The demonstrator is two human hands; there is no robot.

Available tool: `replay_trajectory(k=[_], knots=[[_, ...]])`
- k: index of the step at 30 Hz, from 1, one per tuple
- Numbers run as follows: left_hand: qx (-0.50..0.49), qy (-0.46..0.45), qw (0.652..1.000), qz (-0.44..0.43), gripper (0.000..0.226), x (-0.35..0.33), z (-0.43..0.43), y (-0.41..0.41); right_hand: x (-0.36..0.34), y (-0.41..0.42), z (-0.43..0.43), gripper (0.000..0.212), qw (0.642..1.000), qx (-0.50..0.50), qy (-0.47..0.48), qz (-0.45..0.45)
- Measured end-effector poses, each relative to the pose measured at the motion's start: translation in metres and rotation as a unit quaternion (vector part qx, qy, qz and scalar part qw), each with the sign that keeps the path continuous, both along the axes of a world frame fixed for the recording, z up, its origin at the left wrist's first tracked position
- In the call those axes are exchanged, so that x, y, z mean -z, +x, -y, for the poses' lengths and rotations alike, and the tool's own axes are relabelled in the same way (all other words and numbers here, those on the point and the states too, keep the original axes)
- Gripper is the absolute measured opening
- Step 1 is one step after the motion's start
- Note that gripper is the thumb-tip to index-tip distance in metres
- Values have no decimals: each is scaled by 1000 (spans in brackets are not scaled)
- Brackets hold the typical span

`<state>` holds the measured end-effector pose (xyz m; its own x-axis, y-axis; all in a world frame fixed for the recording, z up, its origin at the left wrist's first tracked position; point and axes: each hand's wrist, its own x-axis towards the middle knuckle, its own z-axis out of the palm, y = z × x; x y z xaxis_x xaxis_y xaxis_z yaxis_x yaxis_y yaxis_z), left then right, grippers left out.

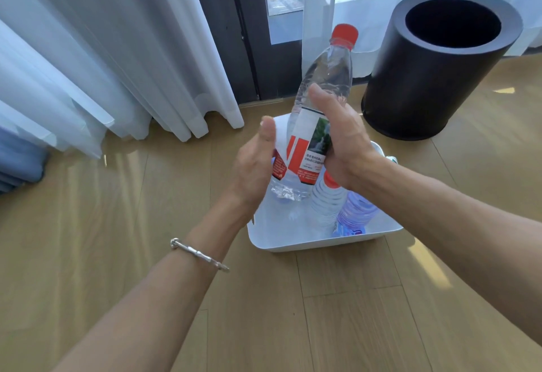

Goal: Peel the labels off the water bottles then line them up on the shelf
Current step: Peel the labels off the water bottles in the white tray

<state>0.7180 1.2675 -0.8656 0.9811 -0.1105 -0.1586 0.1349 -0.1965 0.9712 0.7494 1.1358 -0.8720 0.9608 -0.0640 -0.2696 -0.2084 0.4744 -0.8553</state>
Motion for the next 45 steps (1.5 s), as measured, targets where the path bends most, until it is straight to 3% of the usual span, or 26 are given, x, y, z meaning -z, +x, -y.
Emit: replay_trajectory(k=[3, 8, 14, 19, 24, 27, 30, 33, 35, 36, 38, 41, 45], knots=[[17, 28, 999, 9, 29, 5, 8, -5, -2, 1, -4, 23, 1000, -5, 26, 8], [-66, 78, 994, 42, 44, 6, 5, 0, 1, 4, -6, 34, 1000, 6, 28, 8], [-131, -74, 988, -41, 31, -5, -13, 13, -9, 3, 12, 44, 988, -97, 121, -21], [-122, -108, 983, -90, 29, -5, -15, 9, -12, 9, 14, 64, 988, -141, 58, -21], [-137, -91, 973, -162, 37, -4, -21, 14, -5, 6, 19, 33, 982, -164, 97, -13], [-155, -60, 961, -219, 25, -3, -29, 21, -7, 6, 19, 33, 982, -179, 55, 17], [-196, -38, 961, -191, 17, -7, -44, 28, -8, 5, 17, 20, 982, -182, 21, 43], [-259, 45, 965, -27, 17, -22, -53, 37, -6, 2, 16, 20, 981, -186, 2, 50], [-169, 75, 980, 78, 15, -35, -39, 35, -6, 1, 12, 32, 981, -187, -21, 56], [-103, 77, 987, 97, 26, -40, -29, 33, -6, 1, 9, 41, 980, -189, -31, 61], [4, 89, 992, 91, 59, -45, -12, 30, -3, -1, 2, 60, 976, -201, -32, 75], [42, 109, 992, 45, 87, -45, 0, 30, 1, -6, 0, 46, 969, -225, -52, 84], [26, 119, 992, 32, 60, -40, 1, 26, 6, -18, -4, 33, 950, -267, -118, 115]])
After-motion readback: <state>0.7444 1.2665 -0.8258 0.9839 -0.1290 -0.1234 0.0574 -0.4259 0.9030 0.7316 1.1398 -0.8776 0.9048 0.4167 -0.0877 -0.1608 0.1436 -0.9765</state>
